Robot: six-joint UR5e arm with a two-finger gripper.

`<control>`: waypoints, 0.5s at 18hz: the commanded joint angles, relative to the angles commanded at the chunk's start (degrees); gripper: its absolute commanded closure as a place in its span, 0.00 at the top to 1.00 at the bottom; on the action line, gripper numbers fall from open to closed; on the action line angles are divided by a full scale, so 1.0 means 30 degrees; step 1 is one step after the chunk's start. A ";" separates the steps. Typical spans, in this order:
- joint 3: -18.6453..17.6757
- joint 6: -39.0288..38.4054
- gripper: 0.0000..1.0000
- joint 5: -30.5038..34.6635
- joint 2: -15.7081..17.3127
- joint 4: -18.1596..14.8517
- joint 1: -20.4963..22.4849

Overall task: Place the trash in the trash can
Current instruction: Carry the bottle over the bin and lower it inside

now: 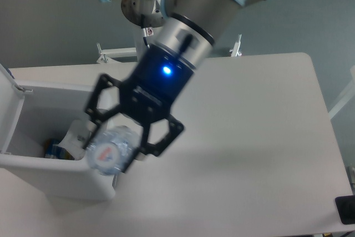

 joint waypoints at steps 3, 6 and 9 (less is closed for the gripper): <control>-0.0206 -0.0496 0.30 0.0029 0.0176 0.0000 -0.0616; -0.1315 -0.0471 0.34 0.0058 0.0411 0.0029 -0.1173; -0.2634 0.0813 0.98 0.0059 0.0646 0.0059 -0.1555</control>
